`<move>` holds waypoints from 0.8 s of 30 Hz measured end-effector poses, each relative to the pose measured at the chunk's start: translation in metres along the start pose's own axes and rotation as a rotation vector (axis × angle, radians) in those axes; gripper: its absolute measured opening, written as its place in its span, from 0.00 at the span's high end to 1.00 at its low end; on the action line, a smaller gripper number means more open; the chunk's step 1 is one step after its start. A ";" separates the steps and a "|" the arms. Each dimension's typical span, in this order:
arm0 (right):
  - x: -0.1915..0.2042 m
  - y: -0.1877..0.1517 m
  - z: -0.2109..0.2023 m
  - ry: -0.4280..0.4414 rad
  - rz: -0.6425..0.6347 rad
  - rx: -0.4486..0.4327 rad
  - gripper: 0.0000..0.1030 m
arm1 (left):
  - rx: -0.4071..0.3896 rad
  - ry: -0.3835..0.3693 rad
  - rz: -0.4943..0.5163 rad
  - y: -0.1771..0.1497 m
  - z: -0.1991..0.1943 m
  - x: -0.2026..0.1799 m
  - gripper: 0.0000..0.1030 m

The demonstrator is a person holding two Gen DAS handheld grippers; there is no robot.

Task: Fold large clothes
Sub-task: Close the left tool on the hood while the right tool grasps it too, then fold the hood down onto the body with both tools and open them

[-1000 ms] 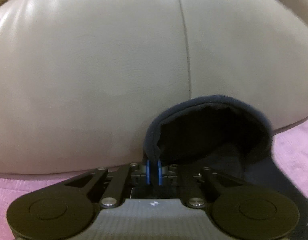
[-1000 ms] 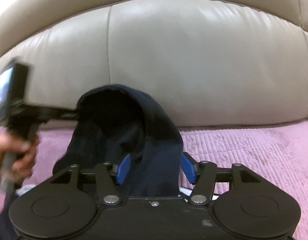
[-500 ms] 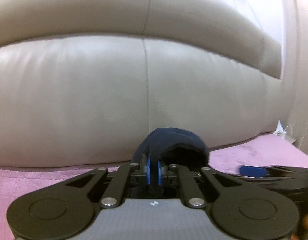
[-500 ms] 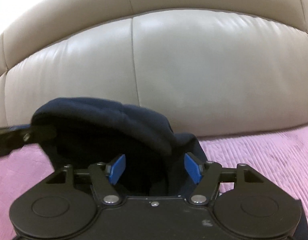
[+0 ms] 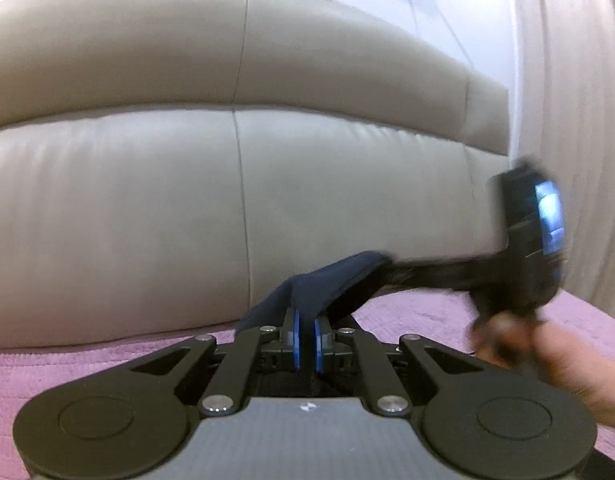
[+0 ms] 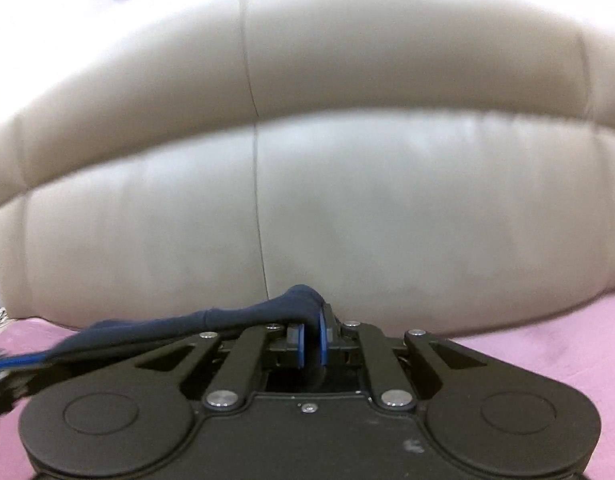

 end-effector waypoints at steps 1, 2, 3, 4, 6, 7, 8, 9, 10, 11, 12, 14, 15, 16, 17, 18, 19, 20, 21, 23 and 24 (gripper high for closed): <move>-0.004 0.000 -0.025 0.009 -0.016 -0.014 0.92 | -0.012 -0.003 0.000 -0.001 -0.004 -0.003 0.92; -0.007 -0.003 -0.052 0.023 -0.031 -0.015 0.92 | -0.025 -0.014 -0.007 0.001 -0.015 -0.007 0.92; -0.008 -0.009 -0.075 0.039 -0.047 -0.009 0.91 | -0.034 -0.035 -0.016 0.000 -0.027 -0.014 0.92; -0.008 -0.017 -0.098 0.052 -0.068 0.002 0.90 | -0.038 -0.050 -0.019 -0.001 -0.037 -0.020 0.92; -0.009 -0.040 -0.140 0.062 -0.122 0.041 0.85 | -0.027 -0.080 -0.022 -0.014 -0.062 -0.036 0.92; -0.009 -0.054 -0.158 0.074 -0.137 0.083 0.83 | -0.008 -0.095 -0.027 -0.024 -0.076 -0.045 0.91; 0.000 -0.071 -0.168 0.099 -0.155 0.151 0.76 | 0.022 -0.111 -0.041 -0.035 -0.088 -0.053 0.90; -0.001 -0.091 -0.179 0.116 -0.180 0.222 0.48 | 0.050 -0.129 -0.065 -0.046 -0.101 -0.059 0.86; -0.004 -0.112 -0.189 0.115 -0.200 0.294 0.22 | 0.079 -0.148 -0.095 -0.059 -0.115 -0.064 0.83; -0.009 -0.129 -0.200 0.111 -0.207 0.351 0.22 | 0.116 -0.165 -0.123 -0.074 -0.129 -0.068 0.79; -0.015 -0.144 -0.210 0.110 -0.207 0.406 0.24 | 0.151 -0.171 -0.152 -0.089 -0.141 -0.070 0.64; -0.022 -0.169 -0.220 0.097 -0.168 0.503 0.24 | 0.188 -0.142 -0.220 -0.113 -0.160 -0.066 0.43; -0.028 -0.176 -0.222 0.088 -0.133 0.522 0.24 | 0.204 -0.119 -0.254 -0.123 -0.164 -0.061 0.42; -0.034 -0.182 -0.224 0.077 -0.091 0.523 0.24 | 0.232 -0.093 -0.290 -0.135 -0.164 -0.055 0.43; -0.037 -0.182 -0.217 0.076 -0.039 0.519 0.24 | 0.252 -0.075 -0.318 -0.144 -0.162 -0.050 0.43; -0.040 -0.183 -0.211 0.073 0.013 0.513 0.24 | 0.262 -0.071 -0.340 -0.150 -0.157 -0.046 0.43; -0.044 -0.182 -0.199 0.058 0.062 0.505 0.24 | 0.263 -0.084 -0.372 -0.156 -0.147 -0.043 0.43; -0.047 -0.178 -0.181 0.051 0.124 0.494 0.24 | 0.270 -0.094 -0.417 -0.162 -0.138 -0.039 0.43; -0.049 -0.177 -0.169 0.057 0.183 0.491 0.24 | 0.275 -0.105 -0.466 -0.169 -0.130 -0.036 0.43; -0.057 -0.179 -0.138 0.046 0.272 0.501 0.24 | 0.253 -0.132 -0.572 -0.172 -0.104 -0.026 0.43; -0.060 -0.184 -0.129 0.025 0.307 0.517 0.24 | 0.248 -0.133 -0.606 -0.174 -0.094 -0.024 0.44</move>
Point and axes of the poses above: each gripper's, at about its wrist camera, not at the fingertips, and z roughly the way its jaws point, x to its left, y to its top, the point moved 7 cm from there along z, roughly the way its jaws point, and after that the axes turned 7 degrees about -y, right-handed, at the moved point
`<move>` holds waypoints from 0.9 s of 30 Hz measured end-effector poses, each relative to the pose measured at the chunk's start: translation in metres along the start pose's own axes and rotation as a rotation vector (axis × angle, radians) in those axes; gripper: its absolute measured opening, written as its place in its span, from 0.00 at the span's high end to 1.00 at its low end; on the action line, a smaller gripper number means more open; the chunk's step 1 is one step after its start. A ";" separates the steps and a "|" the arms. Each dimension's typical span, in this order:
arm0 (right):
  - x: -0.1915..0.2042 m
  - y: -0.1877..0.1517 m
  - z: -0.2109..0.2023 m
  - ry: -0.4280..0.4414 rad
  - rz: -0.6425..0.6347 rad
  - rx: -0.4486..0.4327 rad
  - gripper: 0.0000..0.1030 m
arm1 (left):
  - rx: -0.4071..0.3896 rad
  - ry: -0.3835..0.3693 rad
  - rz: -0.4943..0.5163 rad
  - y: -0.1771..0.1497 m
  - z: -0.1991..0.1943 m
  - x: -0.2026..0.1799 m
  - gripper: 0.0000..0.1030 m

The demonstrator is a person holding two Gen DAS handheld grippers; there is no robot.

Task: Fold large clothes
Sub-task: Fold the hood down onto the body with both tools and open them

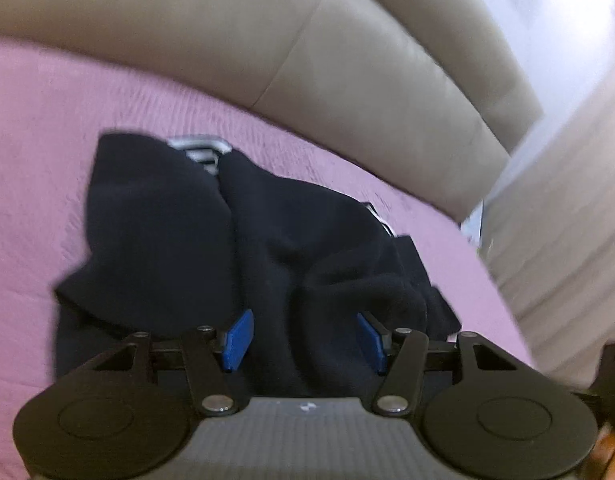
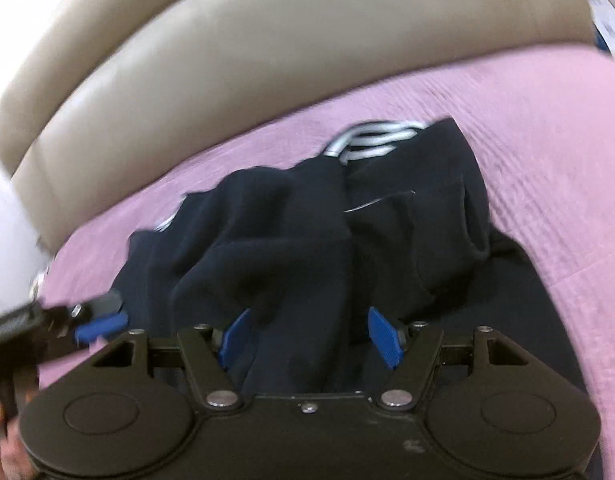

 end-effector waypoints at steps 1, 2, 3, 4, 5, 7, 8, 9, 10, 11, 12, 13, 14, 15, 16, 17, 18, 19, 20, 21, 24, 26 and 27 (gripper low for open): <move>-0.003 0.001 0.010 -0.009 0.031 0.017 0.22 | -0.015 -0.023 -0.025 0.003 0.009 0.001 0.44; -0.004 0.000 0.021 0.009 0.060 0.034 0.22 | -0.025 -0.050 -0.049 0.005 0.018 0.001 0.44; -0.006 -0.002 0.027 0.030 0.081 0.050 0.23 | -0.026 -0.060 -0.065 0.008 0.026 0.001 0.44; -0.006 -0.004 0.037 0.036 0.098 0.074 0.30 | -0.028 -0.067 -0.067 0.010 0.034 0.000 0.44; -0.005 -0.008 0.040 0.042 0.107 0.090 0.45 | -0.010 -0.062 -0.052 0.011 0.046 -0.002 0.44; -0.001 -0.004 0.046 0.038 0.107 0.112 0.82 | 0.068 -0.039 -0.018 0.010 0.075 -0.002 0.48; 0.003 0.000 0.039 0.042 0.096 0.092 0.84 | 0.115 -0.030 -0.022 0.007 0.090 0.000 0.61; 0.006 0.003 0.030 0.056 0.075 0.064 0.85 | 0.146 -0.007 -0.018 0.006 0.100 0.001 0.93; 0.011 0.011 0.015 0.072 0.055 0.031 0.86 | 0.146 0.000 0.008 0.007 0.104 -0.001 0.92; 0.016 0.021 -0.005 0.095 0.034 -0.019 0.87 | 0.118 0.000 0.033 0.011 0.100 -0.006 0.92; 0.021 0.030 -0.027 0.112 0.010 -0.070 0.90 | 0.087 -0.006 0.048 0.017 0.090 -0.012 0.92; 0.027 0.039 -0.050 0.135 -0.023 -0.119 0.90 | 0.051 -0.028 0.043 0.022 0.077 -0.018 0.92; 0.033 0.044 -0.069 0.152 -0.053 -0.156 0.90 | -0.015 -0.081 0.034 0.031 0.054 -0.028 0.92; 0.037 0.047 -0.087 0.149 -0.091 -0.192 0.90 | -0.086 -0.124 0.038 0.038 0.029 -0.039 0.92; 0.039 0.048 -0.103 0.125 -0.146 -0.221 0.89 | -0.133 -0.131 0.055 0.043 0.008 -0.047 0.92; 0.039 0.044 -0.113 0.089 -0.193 -0.238 0.89 | -0.172 -0.126 0.074 0.045 -0.013 -0.054 0.92; 0.035 0.039 -0.119 0.050 -0.229 -0.245 0.83 | -0.186 -0.124 0.074 0.042 -0.029 -0.058 0.92; 0.030 0.032 -0.120 0.016 -0.254 -0.231 0.74 | -0.177 -0.119 0.068 0.037 -0.041 -0.058 0.92; 0.020 0.022 -0.115 -0.017 -0.264 -0.191 0.69 | -0.153 -0.091 0.075 0.027 -0.049 -0.055 0.92; 0.011 0.012 -0.107 -0.041 -0.260 -0.143 0.59 | -0.110 -0.044 0.097 0.014 -0.052 -0.051 0.91; -0.012 -0.014 -0.079 -0.078 -0.191 -0.004 0.55 | 0.146 0.127 0.217 -0.039 -0.044 -0.032 0.88; -0.008 -0.021 -0.071 -0.036 -0.153 0.020 0.52 | 0.244 0.217 0.291 -0.068 -0.042 -0.017 0.87; -0.002 -0.021 -0.066 -0.005 -0.134 0.021 0.46 | 0.257 0.240 0.302 -0.074 -0.041 -0.012 0.87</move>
Point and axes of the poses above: each gripper's, at about its wrist camera, not at the fingertips, and z roughly the way its jaws point, x to its left, y to its top, the point moved 7 cm from there along z, roughly the way its jaws point, and after that the axes turned 7 degrees about -y, right-handed, at the moved point
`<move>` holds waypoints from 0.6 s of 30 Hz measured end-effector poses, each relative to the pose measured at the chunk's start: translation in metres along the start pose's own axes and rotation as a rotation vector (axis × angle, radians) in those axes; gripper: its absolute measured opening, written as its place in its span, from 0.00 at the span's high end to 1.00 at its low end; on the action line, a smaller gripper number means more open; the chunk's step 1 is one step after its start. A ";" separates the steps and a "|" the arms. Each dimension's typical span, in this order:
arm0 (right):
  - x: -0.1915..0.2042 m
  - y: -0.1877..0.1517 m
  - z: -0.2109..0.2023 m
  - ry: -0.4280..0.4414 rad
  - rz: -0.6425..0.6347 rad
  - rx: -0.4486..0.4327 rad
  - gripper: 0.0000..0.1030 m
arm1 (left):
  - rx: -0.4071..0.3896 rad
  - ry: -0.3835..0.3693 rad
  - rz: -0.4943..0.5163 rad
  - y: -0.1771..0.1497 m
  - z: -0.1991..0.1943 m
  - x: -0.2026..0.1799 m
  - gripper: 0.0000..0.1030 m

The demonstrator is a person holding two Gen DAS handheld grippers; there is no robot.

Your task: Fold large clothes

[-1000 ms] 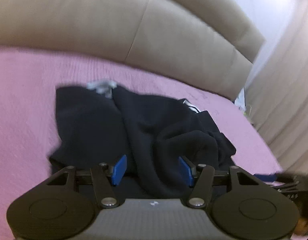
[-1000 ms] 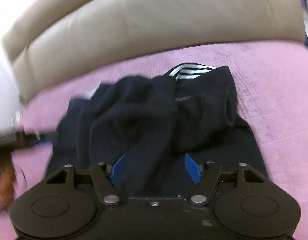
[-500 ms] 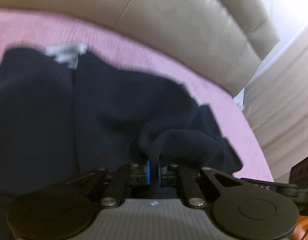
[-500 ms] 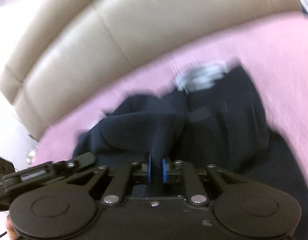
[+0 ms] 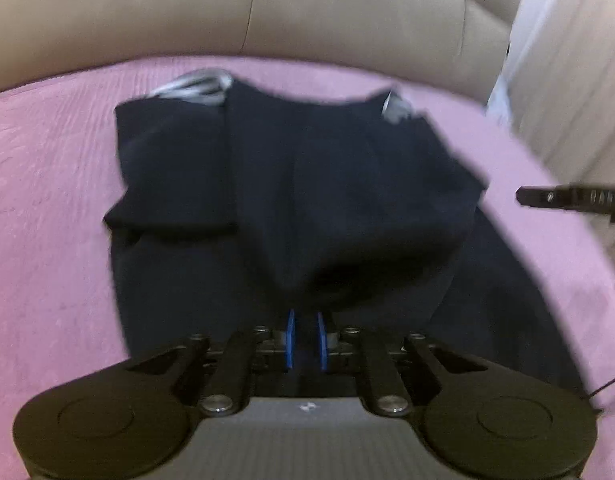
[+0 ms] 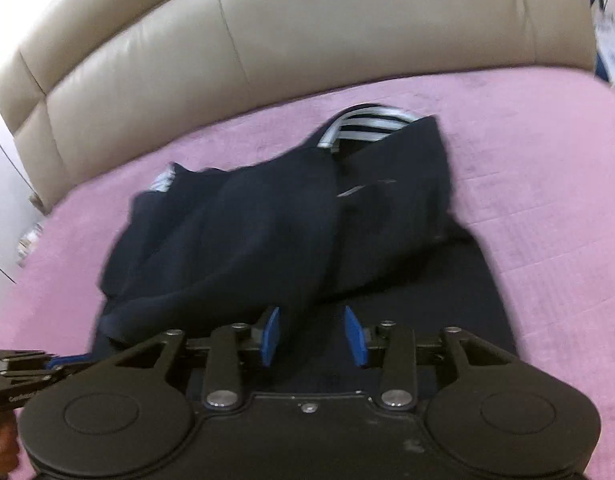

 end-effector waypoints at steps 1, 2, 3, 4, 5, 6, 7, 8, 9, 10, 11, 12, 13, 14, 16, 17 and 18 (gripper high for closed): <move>0.010 0.000 0.004 0.042 0.020 0.008 0.38 | -0.007 0.010 -0.004 0.000 0.000 0.002 0.87; 0.016 0.001 0.011 0.062 0.045 0.021 0.23 | -0.047 0.003 -0.023 0.010 -0.003 0.001 0.87; 0.021 0.004 0.017 0.070 0.074 0.029 0.23 | -0.099 -0.028 -0.050 0.021 -0.009 0.001 0.86; 0.023 0.005 0.023 0.077 0.110 0.033 0.23 | -0.152 -0.078 -0.080 0.030 -0.015 -0.001 0.81; 0.022 0.005 0.027 0.082 0.150 0.030 0.23 | -0.197 -0.119 -0.102 0.041 -0.018 -0.002 0.77; 0.017 0.003 0.029 0.080 0.203 0.033 0.23 | -0.233 -0.133 -0.116 0.046 -0.020 -0.001 0.68; 0.011 -0.003 0.027 0.076 0.259 0.046 0.23 | -0.269 -0.132 -0.130 0.056 -0.020 -0.001 0.61; 0.005 -0.007 0.033 0.081 0.317 0.059 0.23 | -0.281 -0.126 -0.142 0.062 -0.017 0.000 0.61; 0.001 -0.010 0.040 0.092 0.363 0.074 0.22 | -0.279 -0.119 -0.161 0.067 -0.012 0.003 0.61; -0.002 -0.014 0.048 0.111 0.397 0.102 0.24 | -0.278 -0.128 -0.173 0.070 -0.011 0.002 0.61; -0.001 -0.017 0.059 0.147 0.426 0.157 0.36 | -0.270 -0.154 -0.174 0.071 -0.003 0.004 0.61; 0.001 -0.019 0.065 0.200 0.453 0.204 0.87 | -0.253 -0.171 -0.179 0.072 0.007 0.002 0.61; 0.001 -0.018 0.066 0.227 0.475 0.220 0.87 | -0.220 -0.178 -0.195 0.069 0.019 0.003 0.63; 0.000 -0.013 0.057 0.223 0.485 0.184 0.87 | -0.178 -0.194 -0.216 0.064 0.032 0.005 0.65; -0.005 -0.004 0.030 0.192 0.443 0.089 0.87 | -0.110 -0.195 -0.266 0.053 0.046 0.009 0.76; -0.010 -0.003 0.017 0.167 0.423 0.055 0.87 | -0.108 -0.210 -0.268 0.052 0.045 0.006 0.76; -0.015 -0.006 0.009 0.143 0.417 0.047 0.87 | -0.109 -0.232 -0.254 0.050 0.042 0.002 0.76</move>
Point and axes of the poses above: each gripper's, at about its wrist camera, not at the fingertips, and z roughly the way its jaws point, x to its left, y to its top, the point moved 7 cm from there along z, roughly the way its jaws point, and after that the axes turned 7 degrees about -y, right-handed, at the moved point
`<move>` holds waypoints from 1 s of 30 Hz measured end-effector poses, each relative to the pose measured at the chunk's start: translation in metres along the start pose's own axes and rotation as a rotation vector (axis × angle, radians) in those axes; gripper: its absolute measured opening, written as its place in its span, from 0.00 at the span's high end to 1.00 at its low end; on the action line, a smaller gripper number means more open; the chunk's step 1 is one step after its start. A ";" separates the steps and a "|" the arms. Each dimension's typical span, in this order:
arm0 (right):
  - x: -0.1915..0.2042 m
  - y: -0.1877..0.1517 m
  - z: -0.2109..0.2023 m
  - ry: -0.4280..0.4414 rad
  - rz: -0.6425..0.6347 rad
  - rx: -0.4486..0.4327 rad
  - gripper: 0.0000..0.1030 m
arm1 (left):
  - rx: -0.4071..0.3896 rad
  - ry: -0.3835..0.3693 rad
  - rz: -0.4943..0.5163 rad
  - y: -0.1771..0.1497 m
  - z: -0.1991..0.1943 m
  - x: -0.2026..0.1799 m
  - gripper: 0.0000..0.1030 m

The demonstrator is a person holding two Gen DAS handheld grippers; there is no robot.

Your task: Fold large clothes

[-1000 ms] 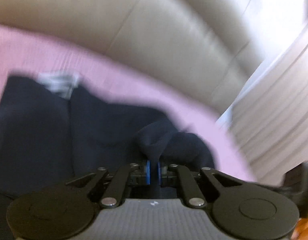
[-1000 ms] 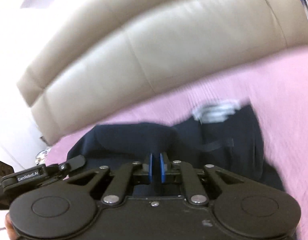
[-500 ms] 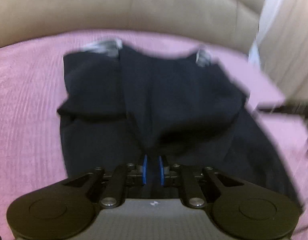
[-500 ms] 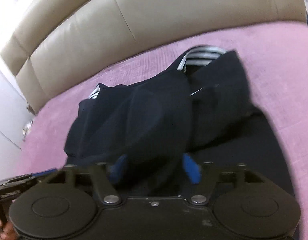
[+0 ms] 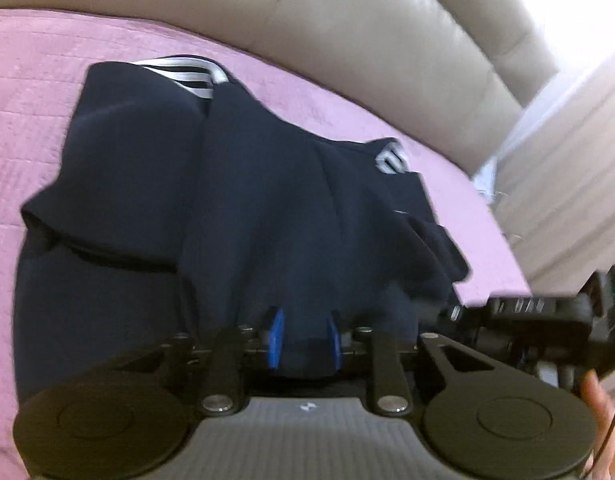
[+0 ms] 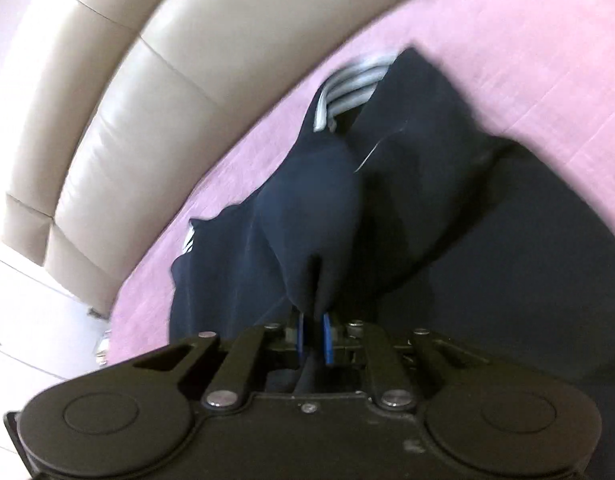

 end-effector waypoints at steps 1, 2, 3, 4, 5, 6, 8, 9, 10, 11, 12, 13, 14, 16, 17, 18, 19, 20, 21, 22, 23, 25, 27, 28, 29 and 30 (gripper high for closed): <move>-0.008 -0.007 -0.002 -0.022 0.002 0.020 0.85 | 0.013 -0.014 0.021 -0.004 -0.001 -0.004 0.74; -0.018 -0.016 0.006 -0.062 0.001 0.071 0.83 | 0.038 -0.004 0.047 -0.008 0.001 -0.008 0.73; -0.028 -0.023 0.016 -0.131 -0.025 0.119 0.78 | 0.074 0.040 0.083 -0.014 0.007 -0.010 0.74; -0.031 -0.025 0.019 -0.178 -0.061 0.144 0.66 | 0.106 0.088 0.109 -0.021 0.015 -0.007 0.75; -0.030 -0.022 0.016 -0.199 -0.089 0.139 0.63 | 0.133 0.133 0.123 -0.026 0.021 -0.003 0.77; -0.025 -0.015 0.008 -0.192 -0.108 0.113 0.60 | 0.133 0.140 0.127 -0.029 0.022 -0.003 0.79; -0.004 -0.003 -0.012 -0.158 -0.179 0.046 0.60 | 0.100 0.107 0.129 -0.026 0.013 -0.010 0.78; 0.008 0.001 -0.021 -0.139 -0.220 0.014 0.57 | 0.078 0.096 0.138 -0.023 0.005 -0.013 0.76; 0.020 0.002 -0.026 -0.135 -0.258 -0.019 0.53 | 0.043 0.098 0.158 -0.018 -0.006 -0.018 0.71; 0.033 0.001 -0.029 -0.142 -0.303 -0.056 0.53 | 0.018 0.112 0.173 -0.015 -0.015 -0.021 0.67; 0.043 -0.004 -0.028 -0.149 -0.346 -0.069 0.53 | -0.004 0.126 0.181 -0.011 -0.023 -0.025 0.63; 0.053 -0.010 -0.023 -0.159 -0.398 -0.072 0.53 | -0.029 0.127 0.185 -0.008 -0.029 -0.028 0.63; 0.059 -0.018 -0.012 -0.169 -0.434 -0.073 0.53 | -0.052 0.111 0.182 -0.005 -0.031 -0.032 0.63; 0.056 -0.029 0.015 -0.233 -0.478 -0.027 0.61 | -0.071 0.069 0.146 -0.002 -0.029 -0.037 0.64; 0.041 -0.038 0.027 -0.292 -0.475 0.013 0.64 | -0.064 0.045 0.127 -0.003 -0.023 -0.039 0.65; 0.030 -0.045 0.041 -0.323 -0.453 0.057 0.70 | -0.029 0.055 0.120 -0.008 -0.012 -0.036 0.65; 0.020 -0.049 0.046 -0.314 -0.431 0.058 0.73 | 0.026 0.118 0.112 -0.016 0.000 -0.030 0.75; 0.018 -0.047 0.041 -0.293 -0.436 0.023 0.73 | 0.103 0.225 0.088 -0.026 0.014 -0.013 0.82; 0.020 -0.045 0.037 -0.285 -0.446 0.026 0.73 | 0.161 0.268 0.059 -0.035 0.023 0.001 0.83; 0.022 -0.043 0.029 -0.268 -0.445 0.025 0.72 | 0.146 0.245 0.039 -0.041 0.021 0.009 0.85; 0.025 -0.040 0.021 -0.240 -0.443 0.021 0.69 | 0.115 0.225 0.040 -0.043 0.015 0.010 0.85; 0.028 -0.039 -0.010 -0.185 -0.465 -0.012 0.54 | 0.098 0.221 0.039 -0.045 -0.002 0.008 0.82; 0.025 -0.039 -0.043 -0.169 -0.495 -0.048 0.39 | 0.057 0.208 0.061 -0.048 -0.027 0.000 0.81; 0.021 -0.041 -0.056 -0.170 -0.503 -0.055 0.30 | 0.046 0.211 0.075 -0.050 -0.040 -0.005 0.81; 0.017 -0.044 -0.066 -0.181 -0.508 -0.050 0.28 | 0.041 0.219 0.088 -0.055 -0.054 -0.009 0.81; 0.009 -0.048 -0.077 -0.194 -0.514 -0.040 0.27 | 0.051 0.225 0.102 -0.062 -0.069 -0.012 0.79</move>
Point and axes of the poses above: each gripper's, at about its wrist camera, not at the fingertips, and z roughly the way its jaws point, x to its left, y to its top, the point moved 7 cm from there along z, roughly the way its jaws point, and after that the axes turned 7 degrees about -y, right-handed, at the moved point
